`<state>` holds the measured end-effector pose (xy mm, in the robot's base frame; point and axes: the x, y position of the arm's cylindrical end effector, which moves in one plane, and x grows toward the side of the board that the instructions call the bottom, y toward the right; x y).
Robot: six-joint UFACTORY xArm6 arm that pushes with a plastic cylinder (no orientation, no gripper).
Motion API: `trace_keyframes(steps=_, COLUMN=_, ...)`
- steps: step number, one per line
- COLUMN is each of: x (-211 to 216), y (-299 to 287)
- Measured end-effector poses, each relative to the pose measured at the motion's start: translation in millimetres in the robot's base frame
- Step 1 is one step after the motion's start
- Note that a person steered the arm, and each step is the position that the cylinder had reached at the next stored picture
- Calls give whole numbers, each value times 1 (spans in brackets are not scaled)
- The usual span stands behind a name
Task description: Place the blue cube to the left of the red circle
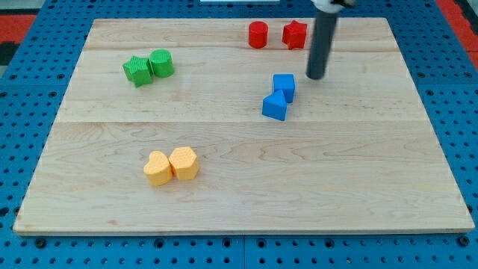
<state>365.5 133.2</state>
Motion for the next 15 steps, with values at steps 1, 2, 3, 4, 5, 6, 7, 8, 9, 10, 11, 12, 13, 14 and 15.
trace_keyframes(steps=1, x=46, y=-31)
trace_keyframes(steps=2, x=24, y=-69)
trace_keyframes(steps=3, x=7, y=-118)
trace_keyframes(steps=4, x=7, y=-99)
trace_keyframes(steps=5, x=6, y=-65)
trace_keyframes(steps=6, x=-11, y=-67)
trace_keyframes(steps=7, x=-33, y=-72)
trace_keyframes(steps=8, x=-48, y=-49)
trace_keyframes(steps=9, x=-49, y=-53)
trace_keyframes(steps=10, x=-61, y=-51)
trace_keyframes(steps=11, x=-68, y=-60)
trace_keyframes(steps=12, x=-72, y=-103)
trace_keyframes(steps=13, x=-78, y=-146)
trace_keyframes(steps=14, x=-94, y=-162)
trace_keyframes(steps=15, x=-108, y=-171)
